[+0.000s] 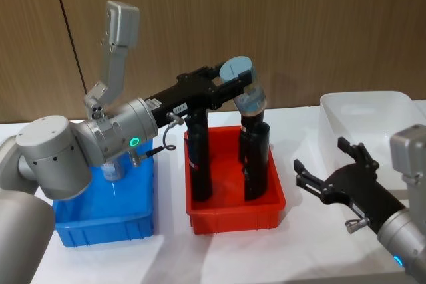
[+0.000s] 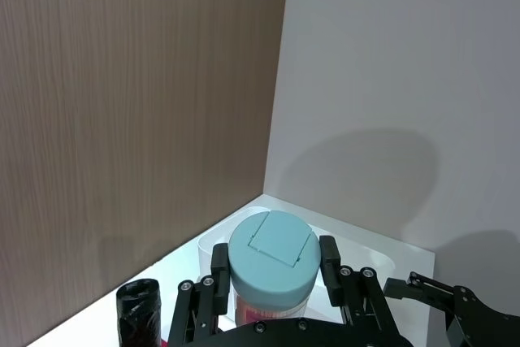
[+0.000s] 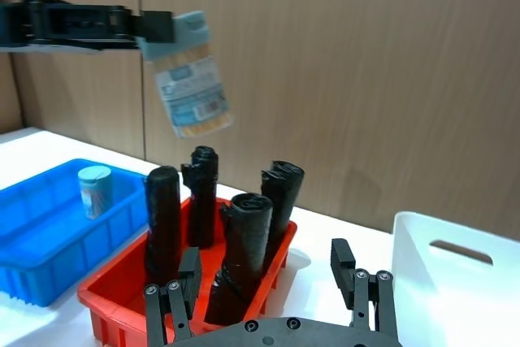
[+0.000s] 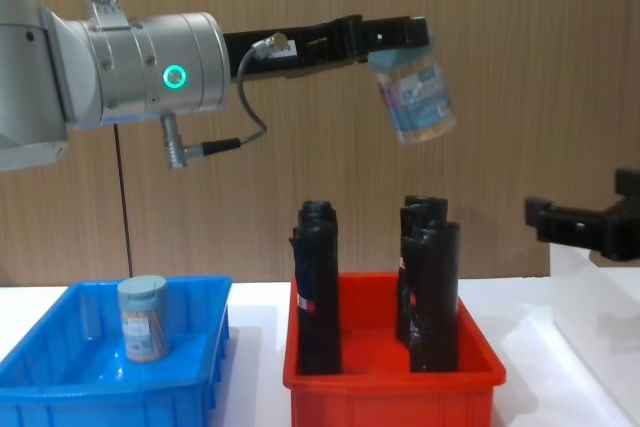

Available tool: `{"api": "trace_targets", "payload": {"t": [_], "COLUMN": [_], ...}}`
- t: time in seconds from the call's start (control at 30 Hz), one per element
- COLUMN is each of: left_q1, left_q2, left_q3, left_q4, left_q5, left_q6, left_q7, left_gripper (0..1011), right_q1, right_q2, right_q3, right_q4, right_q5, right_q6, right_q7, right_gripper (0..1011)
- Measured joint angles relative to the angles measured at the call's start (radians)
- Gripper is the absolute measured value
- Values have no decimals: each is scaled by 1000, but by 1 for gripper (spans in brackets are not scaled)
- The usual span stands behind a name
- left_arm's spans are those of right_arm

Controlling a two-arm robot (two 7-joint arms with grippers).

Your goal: Pick the cotton swabs from the blue box and place them into the white box.

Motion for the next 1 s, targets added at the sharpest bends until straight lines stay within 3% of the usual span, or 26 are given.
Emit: {"api": "trace_targets", "payload": {"t": [0.33, 1.0], "left_q1": [-2, -4], "left_q2": [-1, -2], "left_q3": [1, 1], "left_q4": [2, 4], "left_q5": [0, 0], "left_q6": [1, 2], "left_q7": [-1, -2], "left_gripper": [668, 669], "right_q1": [67, 221], "right_q2": [-12, -87], "right_q3": [-12, -39], "right_q4": [5, 83], "right_q5": [-92, -184], "right_q6": [57, 132], "right_q7": [92, 204], "right_gripper": [1002, 1002]}}
